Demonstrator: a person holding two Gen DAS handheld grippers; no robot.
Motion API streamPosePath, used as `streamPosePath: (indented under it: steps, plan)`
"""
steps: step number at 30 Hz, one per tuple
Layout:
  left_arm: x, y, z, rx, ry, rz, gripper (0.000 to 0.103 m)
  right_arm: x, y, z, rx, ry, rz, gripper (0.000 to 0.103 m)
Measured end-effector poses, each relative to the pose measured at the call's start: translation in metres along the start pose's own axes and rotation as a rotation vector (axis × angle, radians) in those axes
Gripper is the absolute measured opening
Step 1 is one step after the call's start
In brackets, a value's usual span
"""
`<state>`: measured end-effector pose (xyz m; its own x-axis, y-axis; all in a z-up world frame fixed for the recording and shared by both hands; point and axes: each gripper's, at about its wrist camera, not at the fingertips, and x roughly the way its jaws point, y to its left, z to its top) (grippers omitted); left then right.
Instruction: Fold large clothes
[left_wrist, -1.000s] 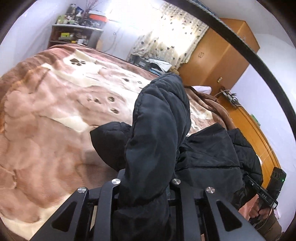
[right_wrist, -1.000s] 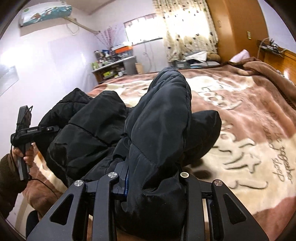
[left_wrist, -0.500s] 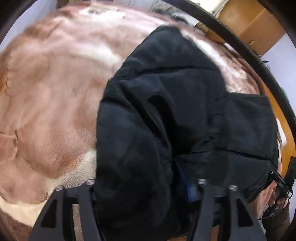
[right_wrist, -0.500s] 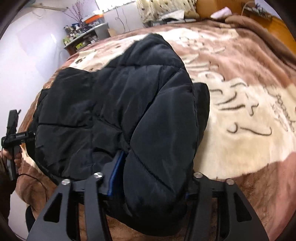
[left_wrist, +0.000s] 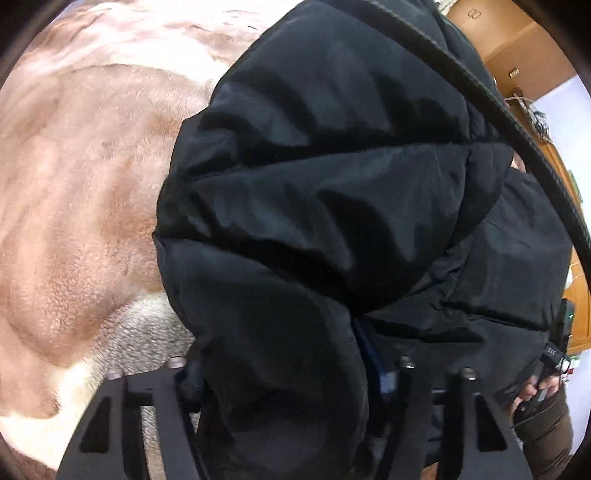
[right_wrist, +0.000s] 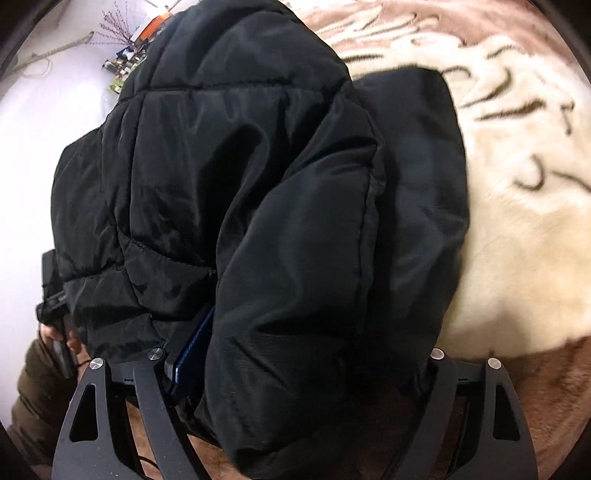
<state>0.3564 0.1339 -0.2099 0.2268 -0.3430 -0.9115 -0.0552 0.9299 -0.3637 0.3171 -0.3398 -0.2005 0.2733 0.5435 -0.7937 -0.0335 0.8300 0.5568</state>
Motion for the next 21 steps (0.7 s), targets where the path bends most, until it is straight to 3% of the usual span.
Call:
streamPosePath:
  steps: [1, 3, 6, 13, 21]
  plan:
    - [-0.001, -0.003, -0.001, 0.001, -0.007, -0.005, 0.048, -0.004, 0.001, 0.0, -0.01, -0.014, 0.026, 0.057]
    - [-0.005, -0.011, -0.002, 0.006, -0.024, 0.003, 0.036, -0.013, 0.009, -0.002, -0.066, -0.043, -0.008, 0.043]
    - [-0.02, -0.017, -0.005, -0.005, -0.082, -0.031, 0.03, -0.027, 0.029, -0.008, -0.129, -0.099, -0.057, 0.036]
    - [-0.076, -0.031, -0.007, 0.027, -0.25, -0.151, 0.026, -0.08, 0.072, -0.011, -0.212, -0.285, 0.034, 0.033]
    - [-0.135, -0.025, -0.008, 0.046, -0.422, -0.157, 0.024, -0.084, 0.122, -0.017, -0.307, -0.373, 0.14, 0.033]
